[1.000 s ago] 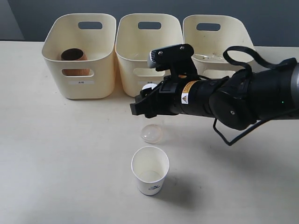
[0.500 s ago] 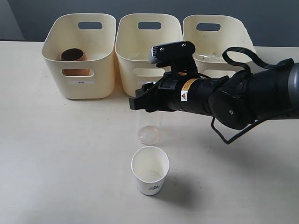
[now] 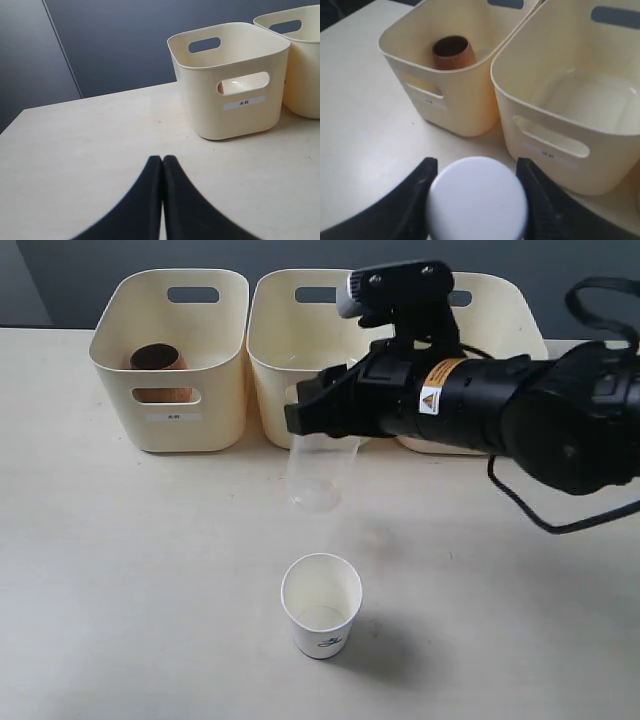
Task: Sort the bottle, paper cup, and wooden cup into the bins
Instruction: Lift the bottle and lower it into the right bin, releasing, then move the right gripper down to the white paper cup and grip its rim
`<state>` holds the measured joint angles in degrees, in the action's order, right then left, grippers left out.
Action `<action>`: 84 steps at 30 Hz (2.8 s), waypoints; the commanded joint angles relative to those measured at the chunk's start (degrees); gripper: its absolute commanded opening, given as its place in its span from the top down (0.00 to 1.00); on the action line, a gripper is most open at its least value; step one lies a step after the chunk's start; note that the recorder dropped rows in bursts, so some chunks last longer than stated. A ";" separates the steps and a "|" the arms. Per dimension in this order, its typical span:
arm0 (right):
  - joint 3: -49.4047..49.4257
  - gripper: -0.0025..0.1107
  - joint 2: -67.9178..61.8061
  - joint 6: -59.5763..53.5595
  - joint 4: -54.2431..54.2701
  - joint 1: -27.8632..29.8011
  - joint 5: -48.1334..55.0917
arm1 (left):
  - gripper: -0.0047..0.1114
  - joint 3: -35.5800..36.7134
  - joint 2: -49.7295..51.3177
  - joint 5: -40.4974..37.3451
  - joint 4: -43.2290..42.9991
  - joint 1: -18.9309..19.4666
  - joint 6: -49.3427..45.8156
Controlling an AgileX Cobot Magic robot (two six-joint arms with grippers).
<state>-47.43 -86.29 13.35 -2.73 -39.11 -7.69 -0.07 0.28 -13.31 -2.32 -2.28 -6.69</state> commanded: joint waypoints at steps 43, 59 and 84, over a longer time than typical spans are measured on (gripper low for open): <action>-6.15 0.98 -5.52 -19.90 14.36 26.44 -12.52 | 0.96 0.07 -0.28 0.05 0.07 -0.18 0.11; -6.15 0.61 -6.55 -21.23 13.73 26.44 -13.68 | 0.96 0.07 -0.28 0.05 0.07 -0.18 0.11; 1.57 0.97 7.72 -14.87 15.29 9.34 22.85 | 0.96 0.07 -0.28 0.05 0.07 -0.18 0.11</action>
<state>-48.04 -78.54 -1.60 11.70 -29.66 14.51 -0.07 0.28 -13.31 -2.32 -2.28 -6.69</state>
